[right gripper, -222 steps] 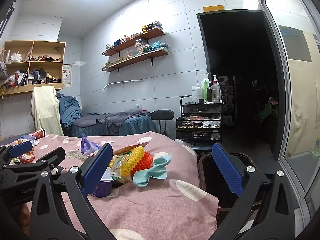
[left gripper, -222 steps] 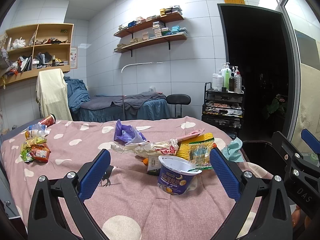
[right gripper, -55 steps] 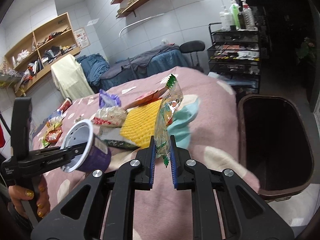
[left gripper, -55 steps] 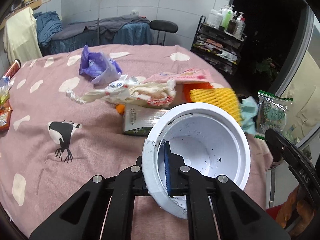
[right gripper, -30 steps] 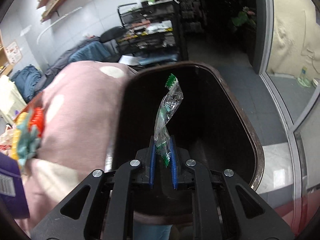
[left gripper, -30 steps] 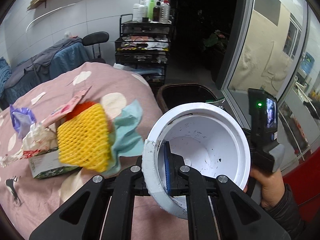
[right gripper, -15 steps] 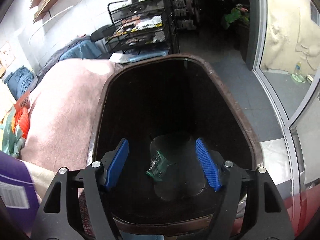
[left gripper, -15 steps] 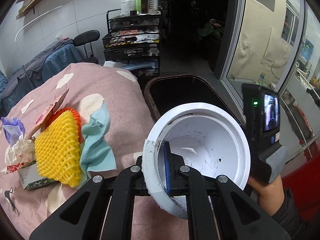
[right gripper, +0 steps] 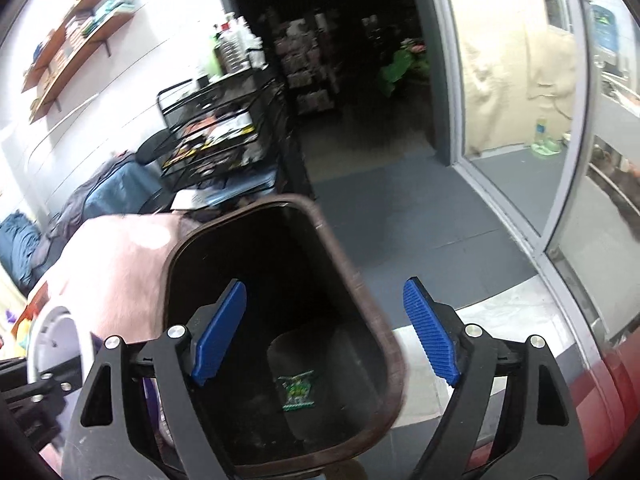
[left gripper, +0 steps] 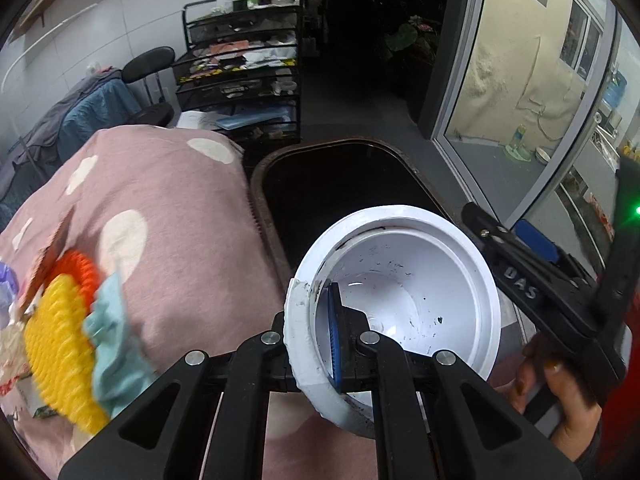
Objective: Collect trash
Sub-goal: 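Lower the yogurt cup into the bin and open the left tool, then return the right tool to the bedspread and grasp the teal cloth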
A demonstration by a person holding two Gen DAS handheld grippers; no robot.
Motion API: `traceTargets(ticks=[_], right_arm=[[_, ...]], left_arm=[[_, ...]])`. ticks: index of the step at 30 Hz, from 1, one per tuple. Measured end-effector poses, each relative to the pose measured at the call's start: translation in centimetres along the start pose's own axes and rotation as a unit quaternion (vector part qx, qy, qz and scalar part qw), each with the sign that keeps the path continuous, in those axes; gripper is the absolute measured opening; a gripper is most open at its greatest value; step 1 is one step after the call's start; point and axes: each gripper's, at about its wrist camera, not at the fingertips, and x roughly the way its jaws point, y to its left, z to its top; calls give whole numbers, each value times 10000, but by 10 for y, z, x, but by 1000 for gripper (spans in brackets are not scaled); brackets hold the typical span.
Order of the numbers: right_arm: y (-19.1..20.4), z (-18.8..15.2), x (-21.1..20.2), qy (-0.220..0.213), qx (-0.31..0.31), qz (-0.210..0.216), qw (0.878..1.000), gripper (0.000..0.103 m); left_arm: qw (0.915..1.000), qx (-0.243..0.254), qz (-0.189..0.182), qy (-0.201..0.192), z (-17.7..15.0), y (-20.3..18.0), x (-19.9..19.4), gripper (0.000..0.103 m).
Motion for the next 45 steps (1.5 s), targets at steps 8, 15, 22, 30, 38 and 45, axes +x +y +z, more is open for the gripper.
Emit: traceTargets(ticks=[8,15,22,30,38,45], right_arm=[[-22,14,0,-159,323,-261,9990,84],[-34,19,0,-246,555,-387,9974,84],[-37,18,-3,-237,551,-354,9976,84],[-37,17,-7,-328,591,-339,9971,92],[-38,19,-10,-386,643,-317,9967,93],[-28,17,-14,-416,505,-83,9978,94]], left_arm=[[9984,197,-14,523,20,-21,52,9],[9944,326,136,996,24,-33,95,9],[9915,400,155,1228,22,-34,113,9],[9934,303,94,1107,23,-29,108,63],[9977,334,17,590,24,-26,69,65],[9988,296,65,-390,13,-13,-5,85]])
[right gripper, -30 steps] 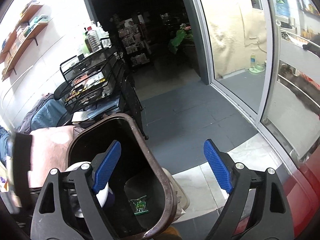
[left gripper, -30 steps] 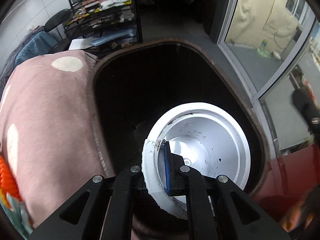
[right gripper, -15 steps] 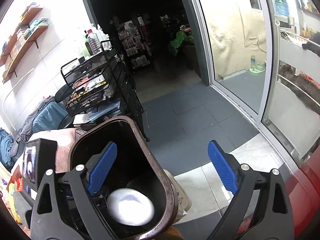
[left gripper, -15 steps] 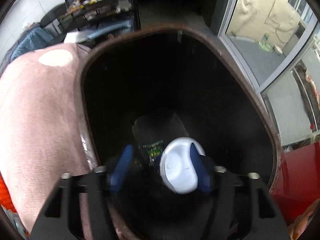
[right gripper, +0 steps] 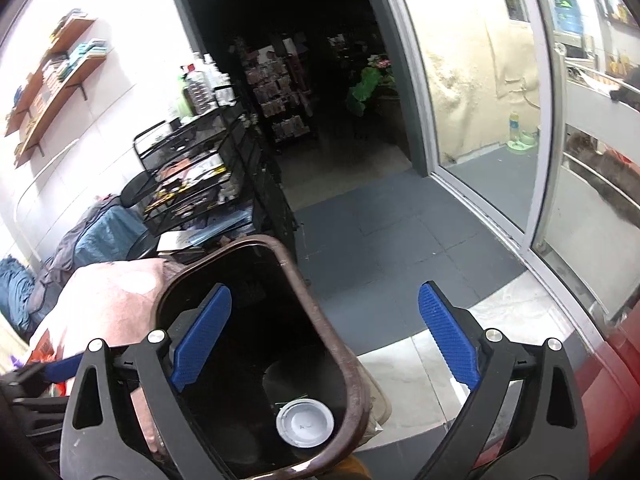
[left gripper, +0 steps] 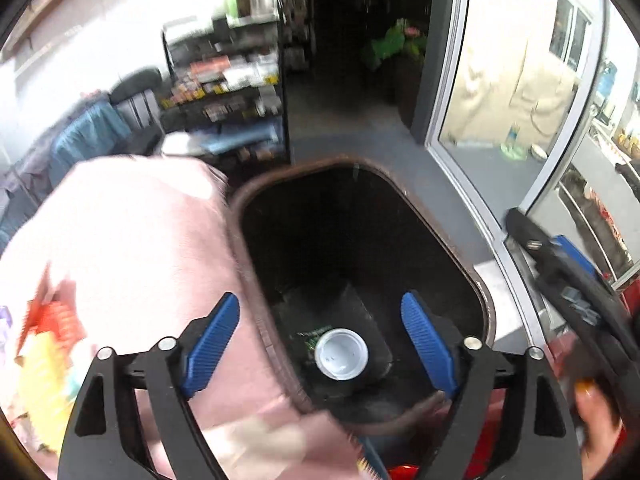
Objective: Collect trash
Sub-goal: 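Return the right tool to the bedspread and grasp the teal cloth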
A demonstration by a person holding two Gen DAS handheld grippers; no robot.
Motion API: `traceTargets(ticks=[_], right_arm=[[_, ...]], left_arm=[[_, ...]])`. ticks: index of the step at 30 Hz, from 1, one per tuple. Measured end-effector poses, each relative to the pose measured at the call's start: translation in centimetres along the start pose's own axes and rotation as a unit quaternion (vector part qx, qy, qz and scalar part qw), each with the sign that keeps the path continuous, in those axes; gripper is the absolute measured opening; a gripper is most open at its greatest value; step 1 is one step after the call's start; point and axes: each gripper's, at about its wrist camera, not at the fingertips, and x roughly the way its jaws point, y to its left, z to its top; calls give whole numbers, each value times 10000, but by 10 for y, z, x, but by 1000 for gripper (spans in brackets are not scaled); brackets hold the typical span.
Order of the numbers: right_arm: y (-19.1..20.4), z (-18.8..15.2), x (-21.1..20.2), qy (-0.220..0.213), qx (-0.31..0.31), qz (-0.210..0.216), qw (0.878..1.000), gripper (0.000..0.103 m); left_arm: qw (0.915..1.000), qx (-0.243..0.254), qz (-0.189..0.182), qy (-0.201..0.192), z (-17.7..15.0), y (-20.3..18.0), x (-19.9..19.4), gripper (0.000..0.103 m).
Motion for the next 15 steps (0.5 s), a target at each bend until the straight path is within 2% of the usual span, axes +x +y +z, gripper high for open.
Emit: traceTargets(ticks=[6,10,15], right_arm=[[27,-8,-8,118,-288,644,9974,94],[49,-18,-17,275,-483,1132,9920,94],[79,-34,-28,557,-739,1784,9796,94]], left_arm=[[9986,-26,326,-423,-24,18,-45,89],[9965,-333,480,-602,-42,43,-67,90],[9914,-736,804,-723,-65,76,-90,90]])
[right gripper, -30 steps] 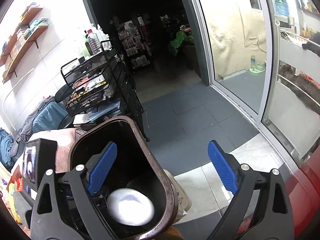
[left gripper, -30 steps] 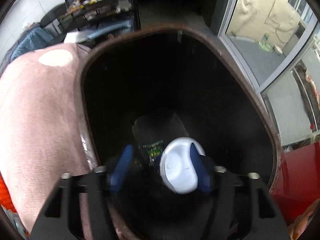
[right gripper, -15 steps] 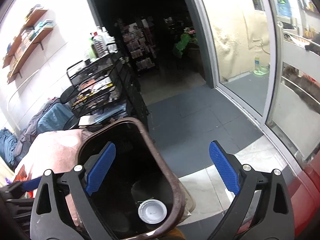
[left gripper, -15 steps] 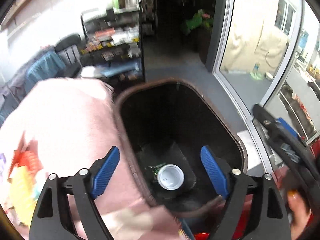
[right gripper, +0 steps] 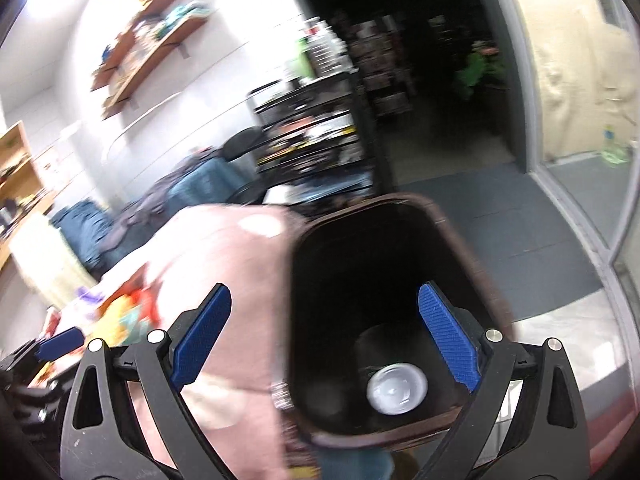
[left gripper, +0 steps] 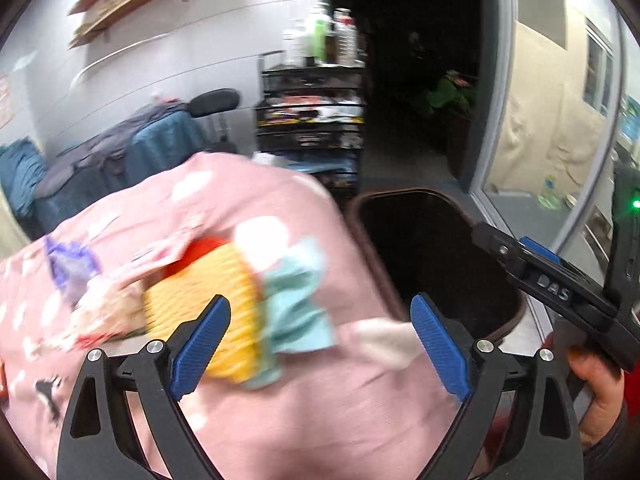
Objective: Collect trash
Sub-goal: 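Return the right tool to the bedspread and grasp the teal cloth, then drop the teal cloth into the bin with the right tool while the left tool grasps the yellow foam net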
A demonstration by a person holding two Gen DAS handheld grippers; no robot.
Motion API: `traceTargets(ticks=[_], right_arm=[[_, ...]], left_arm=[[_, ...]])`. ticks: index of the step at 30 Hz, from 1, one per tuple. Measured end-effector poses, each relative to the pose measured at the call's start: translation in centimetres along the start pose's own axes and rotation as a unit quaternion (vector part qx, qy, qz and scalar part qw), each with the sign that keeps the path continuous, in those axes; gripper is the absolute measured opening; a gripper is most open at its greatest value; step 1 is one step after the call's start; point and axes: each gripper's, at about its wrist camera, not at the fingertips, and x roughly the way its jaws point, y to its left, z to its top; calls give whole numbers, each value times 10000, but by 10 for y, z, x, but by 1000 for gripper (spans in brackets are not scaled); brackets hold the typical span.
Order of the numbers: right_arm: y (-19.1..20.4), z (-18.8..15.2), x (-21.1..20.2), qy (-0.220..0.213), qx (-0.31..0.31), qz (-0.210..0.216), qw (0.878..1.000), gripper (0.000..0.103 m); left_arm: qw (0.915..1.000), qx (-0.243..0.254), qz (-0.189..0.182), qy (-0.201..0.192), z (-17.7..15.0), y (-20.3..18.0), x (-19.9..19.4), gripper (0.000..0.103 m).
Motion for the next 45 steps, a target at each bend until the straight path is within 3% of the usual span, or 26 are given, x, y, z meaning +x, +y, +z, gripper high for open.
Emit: traceTargets(ticks=[10,15,18,27,30,32,35,45], right_arm=[[65,-25,5,485,-449,876,9940,94],[92,-31,12,765,-555,1273,9874,93],[107,-33,20,920,-671,1461,9827,88],[140,-39,48,1311,-999,1547,9741,56],[146,-43,55,1464,-1118,1587,9700,33],[148,-43,53,1423,-1172,1604,9697,24],[149,-41,45,1258,-1224,1593,9715,18],[151,-32,7,560,-1812,1099,9757,16]], left_arm=[[9960,-630,626,-136,-32,75,-30,90],[9942,-925,549,-28,-42,96,-30,90],[9942,-946,518,-24,-50,98,-32,90],[9936,-1042,424,69,-60,107,-28,90],[9938,-1050,355,109,-61,108,-26,90],[9941,-1022,339,128,-62,106,-24,90],[9946,-981,304,157,-61,104,-20,90],[9978,-654,102,102,-50,84,-17,90]])
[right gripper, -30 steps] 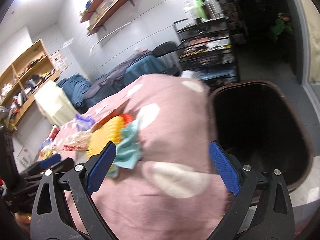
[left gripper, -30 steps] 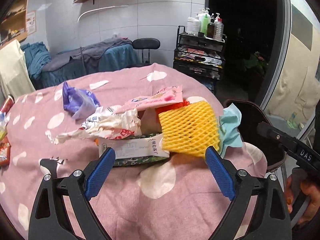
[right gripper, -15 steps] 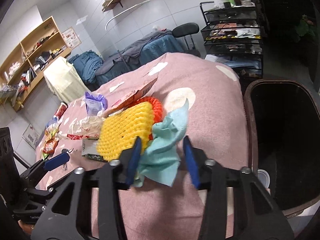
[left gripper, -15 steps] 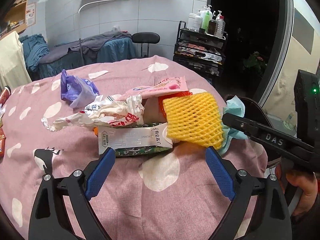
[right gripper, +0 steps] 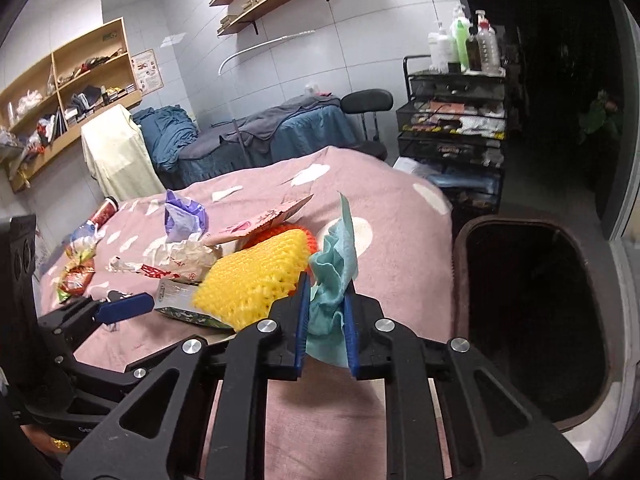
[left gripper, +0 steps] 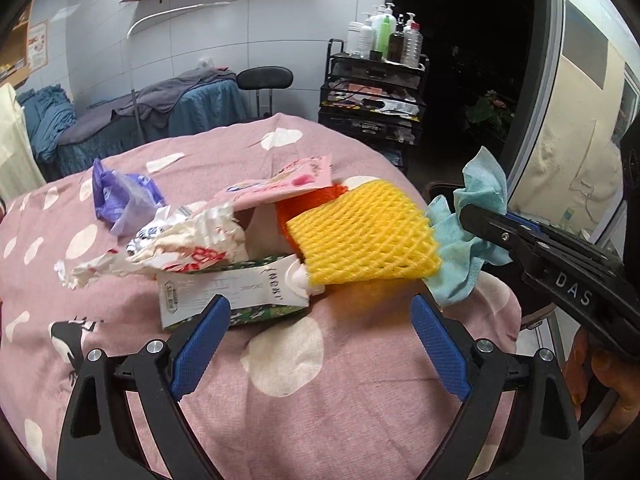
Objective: Collect trash
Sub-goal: 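Drop the teal cloth into the bin with the right tool while the left tool grasps the yellow foam net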
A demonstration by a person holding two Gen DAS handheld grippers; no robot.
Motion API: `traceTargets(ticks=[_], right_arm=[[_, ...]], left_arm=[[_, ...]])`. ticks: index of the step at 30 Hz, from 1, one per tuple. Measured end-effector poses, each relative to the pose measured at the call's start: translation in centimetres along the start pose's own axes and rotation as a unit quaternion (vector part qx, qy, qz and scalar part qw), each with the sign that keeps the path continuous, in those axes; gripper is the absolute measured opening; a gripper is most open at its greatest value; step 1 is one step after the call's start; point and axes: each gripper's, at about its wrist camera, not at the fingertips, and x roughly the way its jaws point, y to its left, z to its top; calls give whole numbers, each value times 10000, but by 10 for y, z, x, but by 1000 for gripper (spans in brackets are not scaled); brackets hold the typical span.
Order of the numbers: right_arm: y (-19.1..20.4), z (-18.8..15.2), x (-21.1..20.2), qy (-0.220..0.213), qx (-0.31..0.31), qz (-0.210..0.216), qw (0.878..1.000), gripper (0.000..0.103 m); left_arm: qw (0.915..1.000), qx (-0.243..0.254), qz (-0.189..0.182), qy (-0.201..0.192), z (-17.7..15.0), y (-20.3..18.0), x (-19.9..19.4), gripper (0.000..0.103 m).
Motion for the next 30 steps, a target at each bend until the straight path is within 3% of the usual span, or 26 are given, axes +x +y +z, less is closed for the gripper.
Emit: traceTargets(ticks=[12,17,22,30], right_arm=[[-36,5,-38,-359,208,-569,9975,16],[-49,4,-44,-377,357,-609,9968,16],[-58,2,-47,-379,469,-643,9961,16],[-69,-2,-48,-396,648,-681,9948,17]], left_arm=[[9984,329,-235,396,10,-28,26,90],[9966,592,-23,577,15,-40,46,90],[9939,528,-30,965,13,-39,64,66],[9956,132,-172,914,11,-26,57,33]])
